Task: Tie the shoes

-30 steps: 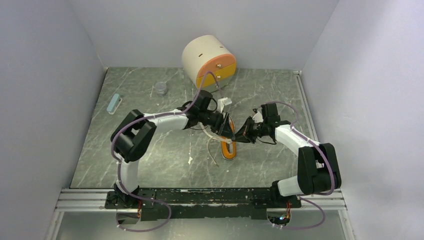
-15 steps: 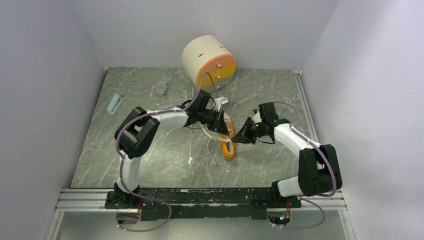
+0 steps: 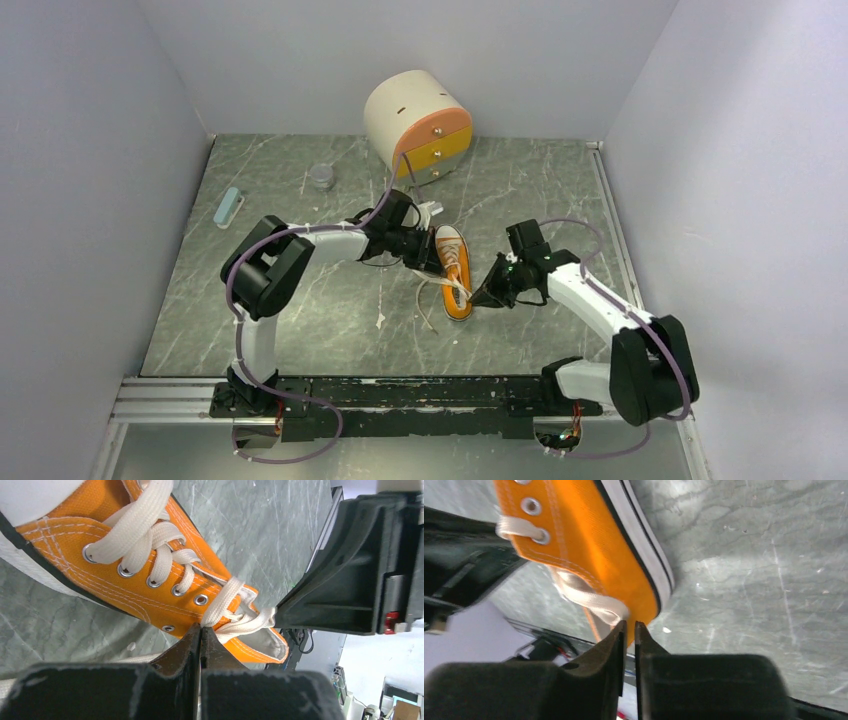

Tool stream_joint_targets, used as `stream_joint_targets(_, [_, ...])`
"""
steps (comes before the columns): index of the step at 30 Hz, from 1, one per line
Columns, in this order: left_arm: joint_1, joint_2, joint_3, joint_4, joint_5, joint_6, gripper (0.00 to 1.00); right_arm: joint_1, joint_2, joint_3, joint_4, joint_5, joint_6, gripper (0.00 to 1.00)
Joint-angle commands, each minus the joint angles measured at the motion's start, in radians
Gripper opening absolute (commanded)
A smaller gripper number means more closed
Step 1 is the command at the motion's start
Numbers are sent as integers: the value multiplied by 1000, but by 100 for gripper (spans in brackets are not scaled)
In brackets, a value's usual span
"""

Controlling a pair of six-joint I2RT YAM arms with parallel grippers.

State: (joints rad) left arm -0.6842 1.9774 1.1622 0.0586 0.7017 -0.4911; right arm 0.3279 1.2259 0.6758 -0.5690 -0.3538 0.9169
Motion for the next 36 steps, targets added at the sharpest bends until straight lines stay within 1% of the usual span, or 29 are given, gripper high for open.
stream_joint_targets(1, [6, -17, -12, 38, 21, 0, 5, 13, 61, 52, -69, -25, -176, 25])
stream_joint_targets(3, [6, -14, -11, 28, 31, 9, 5, 2, 104, 112, -124, -31, -318, 31])
stream_joint_targets(5, [6, -15, -12, 27, 40, 12, 5, -1, 130, 176, -143, -36, -465, 34])
stream_joint_targets(7, [7, -19, -18, 36, 46, 9, 5, 1, 141, 241, -151, -26, -572, 35])
stream_joint_targets(11, [7, -22, -18, 41, 61, 2, 5, 9, 163, 358, -138, -60, -718, 35])
stream_joint_targets(13, [8, -23, -11, 31, 65, 10, 5, 24, 162, 378, -111, -77, -789, 35])
stream_joint_targets(14, [8, -23, -7, 22, 63, 15, 5, 29, 163, 384, -107, -50, -818, 36])
stream_joint_targets(16, [8, -21, 1, 10, 63, 18, 5, 32, 172, 391, -106, -73, -885, 36])
stream_joint_targets(19, [8, -17, 0, 33, 73, 1, 5, 96, 190, 384, -65, -102, -909, 36])
stream_joint_targets(22, [9, -16, 4, 40, 77, -8, 5, 169, 216, 369, -17, -50, -934, 36])
stream_joint_targets(25, [9, -21, -8, 58, 82, -20, 5, 179, 227, 348, 22, -11, -946, 36])
stream_joint_targets(30, [9, -22, -17, 73, 90, -32, 5, 210, 240, 351, 5, 80, -1003, 37])
stream_joint_targets(36, [9, -18, -19, 95, 97, -49, 5, 272, 244, 320, 25, 109, -1046, 37])
